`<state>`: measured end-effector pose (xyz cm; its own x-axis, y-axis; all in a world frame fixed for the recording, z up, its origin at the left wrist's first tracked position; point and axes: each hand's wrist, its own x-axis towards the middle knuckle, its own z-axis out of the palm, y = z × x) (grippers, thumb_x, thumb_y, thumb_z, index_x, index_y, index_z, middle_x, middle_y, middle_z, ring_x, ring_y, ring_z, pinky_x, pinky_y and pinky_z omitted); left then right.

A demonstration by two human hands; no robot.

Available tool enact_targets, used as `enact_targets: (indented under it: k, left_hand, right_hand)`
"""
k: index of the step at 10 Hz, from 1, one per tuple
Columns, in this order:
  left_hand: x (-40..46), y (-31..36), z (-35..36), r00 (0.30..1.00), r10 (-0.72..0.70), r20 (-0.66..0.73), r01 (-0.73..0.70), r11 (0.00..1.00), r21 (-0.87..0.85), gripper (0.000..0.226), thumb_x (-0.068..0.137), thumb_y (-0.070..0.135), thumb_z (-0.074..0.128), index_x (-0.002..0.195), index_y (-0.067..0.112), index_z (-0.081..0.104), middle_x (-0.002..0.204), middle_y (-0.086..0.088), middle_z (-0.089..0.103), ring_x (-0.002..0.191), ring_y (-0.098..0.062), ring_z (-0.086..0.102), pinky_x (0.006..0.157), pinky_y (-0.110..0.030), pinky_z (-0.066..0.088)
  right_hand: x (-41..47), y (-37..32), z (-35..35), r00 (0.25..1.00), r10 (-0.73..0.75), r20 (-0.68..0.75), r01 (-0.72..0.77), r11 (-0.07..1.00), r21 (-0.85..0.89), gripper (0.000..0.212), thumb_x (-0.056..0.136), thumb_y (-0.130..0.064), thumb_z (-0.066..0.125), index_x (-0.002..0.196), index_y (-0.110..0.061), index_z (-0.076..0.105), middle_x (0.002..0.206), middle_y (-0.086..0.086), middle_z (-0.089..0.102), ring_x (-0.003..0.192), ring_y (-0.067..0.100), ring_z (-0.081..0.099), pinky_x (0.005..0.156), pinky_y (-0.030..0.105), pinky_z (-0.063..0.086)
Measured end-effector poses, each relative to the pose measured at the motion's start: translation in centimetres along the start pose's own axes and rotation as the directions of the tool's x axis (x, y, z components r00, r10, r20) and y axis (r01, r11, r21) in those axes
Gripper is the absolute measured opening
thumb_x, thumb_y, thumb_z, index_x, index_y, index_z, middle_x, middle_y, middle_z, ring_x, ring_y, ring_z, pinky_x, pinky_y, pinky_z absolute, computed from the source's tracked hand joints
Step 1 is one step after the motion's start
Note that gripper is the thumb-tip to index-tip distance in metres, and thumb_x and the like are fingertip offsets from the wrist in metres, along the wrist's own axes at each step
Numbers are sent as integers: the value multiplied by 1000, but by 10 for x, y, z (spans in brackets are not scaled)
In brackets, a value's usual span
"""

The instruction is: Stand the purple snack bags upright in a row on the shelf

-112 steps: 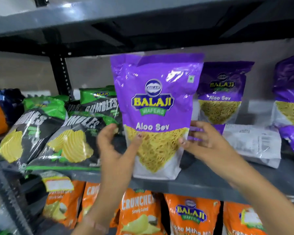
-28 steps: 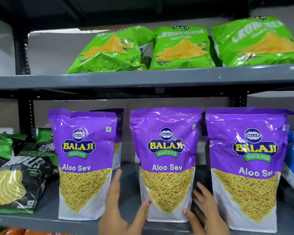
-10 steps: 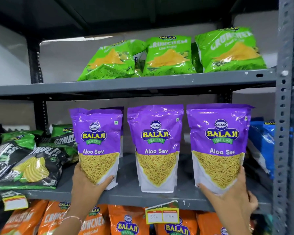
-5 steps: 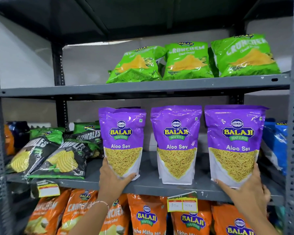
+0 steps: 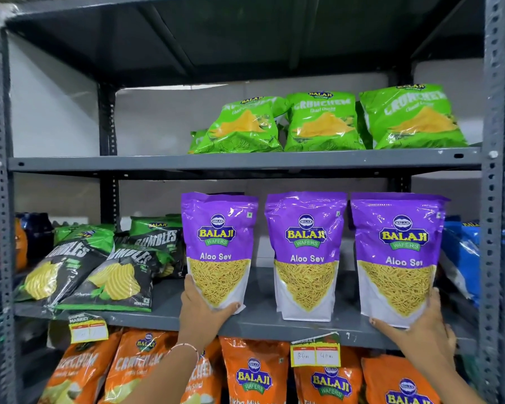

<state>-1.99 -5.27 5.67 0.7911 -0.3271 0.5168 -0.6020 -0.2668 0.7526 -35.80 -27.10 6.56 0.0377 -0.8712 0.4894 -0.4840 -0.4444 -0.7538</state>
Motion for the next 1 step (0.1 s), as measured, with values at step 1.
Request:
enact_targets:
  k: [1]
  left_hand:
    - [-2, 14, 2, 984, 114, -138, -81, 971, 225, 133, 65, 82, 60, 158, 0, 11, 165, -21, 20, 151, -42, 21, 121, -55, 20]
  right_hand:
    - [-4, -8, 10, 992, -114, -57, 103, 981, -163, 136, 47, -85, 60, 152, -19, 4, 161, 17, 16, 149, 32, 15, 117, 58, 16]
